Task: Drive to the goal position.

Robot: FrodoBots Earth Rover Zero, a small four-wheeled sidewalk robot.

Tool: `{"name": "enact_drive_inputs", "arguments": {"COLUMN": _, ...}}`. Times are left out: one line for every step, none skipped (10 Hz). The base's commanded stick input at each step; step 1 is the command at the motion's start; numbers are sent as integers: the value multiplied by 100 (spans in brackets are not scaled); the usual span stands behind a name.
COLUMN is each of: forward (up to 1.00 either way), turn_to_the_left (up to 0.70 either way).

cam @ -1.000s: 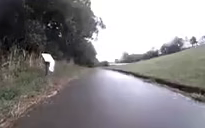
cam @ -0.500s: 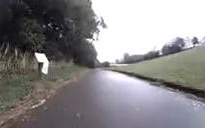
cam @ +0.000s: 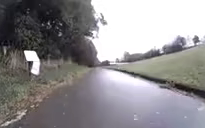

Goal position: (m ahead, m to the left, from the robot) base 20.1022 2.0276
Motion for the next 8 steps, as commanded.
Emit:
{"name": "enact_drive_inputs", "arguments": {"forward": 100, "turn_to_the_left": 0}}
{"name": "enact_drive_inputs", "arguments": {"forward": 100, "turn_to_the_left": 0}}
{"name": "enact_drive_inputs", "arguments": {"forward": 100, "turn_to_the_left": 0}}
{"name": "enact_drive_inputs", "arguments": {"forward": 100, "turn_to_the_left": 0}}
{"name": "enact_drive_inputs", "arguments": {"forward": 100, "turn_to_the_left": 0}}
{"name": "enact_drive_inputs", "arguments": {"forward": 100, "turn_to_the_left": 0}}
{"name": "enact_drive_inputs", "arguments": {"forward": 100, "turn_to_the_left": 0}}
{"name": "enact_drive_inputs", "arguments": {"forward": 100, "turn_to_the_left": 0}}
